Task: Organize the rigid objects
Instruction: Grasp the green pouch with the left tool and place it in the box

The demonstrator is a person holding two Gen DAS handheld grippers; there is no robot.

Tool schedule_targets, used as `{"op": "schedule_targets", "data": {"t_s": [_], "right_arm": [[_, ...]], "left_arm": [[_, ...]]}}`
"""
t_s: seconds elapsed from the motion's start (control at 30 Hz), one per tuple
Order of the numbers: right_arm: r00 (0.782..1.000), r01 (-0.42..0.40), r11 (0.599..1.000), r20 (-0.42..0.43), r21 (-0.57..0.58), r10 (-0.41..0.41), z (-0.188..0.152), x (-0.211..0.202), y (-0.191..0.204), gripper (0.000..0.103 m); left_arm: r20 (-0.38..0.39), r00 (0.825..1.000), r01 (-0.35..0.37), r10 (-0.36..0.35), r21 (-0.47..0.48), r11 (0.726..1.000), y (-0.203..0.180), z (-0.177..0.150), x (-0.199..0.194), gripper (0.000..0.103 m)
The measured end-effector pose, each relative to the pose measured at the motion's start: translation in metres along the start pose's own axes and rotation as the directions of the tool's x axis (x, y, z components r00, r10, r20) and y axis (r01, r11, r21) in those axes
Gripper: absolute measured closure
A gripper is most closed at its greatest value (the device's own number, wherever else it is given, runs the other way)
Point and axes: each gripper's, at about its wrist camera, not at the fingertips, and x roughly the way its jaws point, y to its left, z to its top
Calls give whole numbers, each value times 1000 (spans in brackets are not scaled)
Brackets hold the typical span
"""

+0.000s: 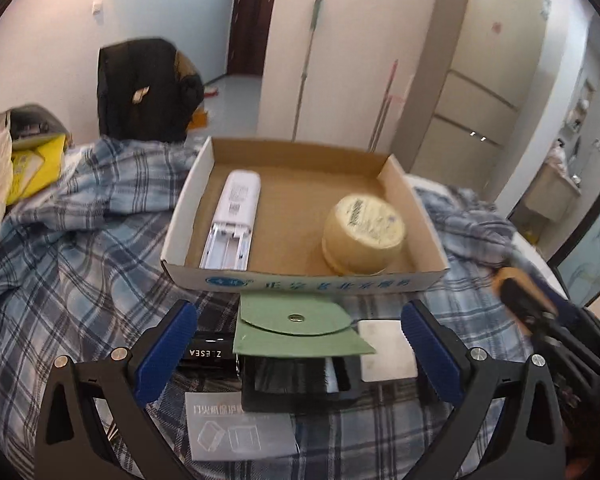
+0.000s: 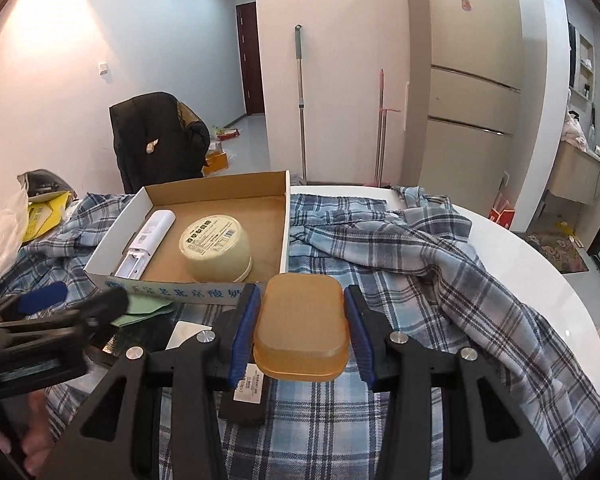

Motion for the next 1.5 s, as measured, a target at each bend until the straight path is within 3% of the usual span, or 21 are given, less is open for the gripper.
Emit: {"op": "schedule_targets", "data": {"t_s": [0.23, 0.53, 0.7, 0.83, 1.33, 1.5], "right_arm": [[1000, -8, 1000, -10, -11, 8, -2, 2, 2, 61], [1000, -4, 1000, -22, -18, 4, -4, 6, 3, 61], [999, -8, 1000, -33, -9, 8, -4, 9, 0, 61], [999, -7, 1000, -34, -4, 7, -4, 9, -2, 61], [1000, 5, 1000, -16, -26, -6, -4, 5, 2, 61], [1000, -7, 1000, -5, -25, 7, 5, -1, 6, 61]], "left_arm": [[-100, 995, -21, 22, 7, 1000, -1, -2, 23, 0], [-132, 991, -26, 27, 13, 1000, 1, -1, 35, 5], [-148, 988, -39, 42, 27, 999, -1, -1, 39, 29], [-151, 988, -38, 44, 42, 998, -2, -3, 37, 29], [-2, 1000, 7, -7, 75, 997, 11, -6, -47, 29], [59, 998, 17, -20, 57, 998, 22, 11, -66, 29]]}}
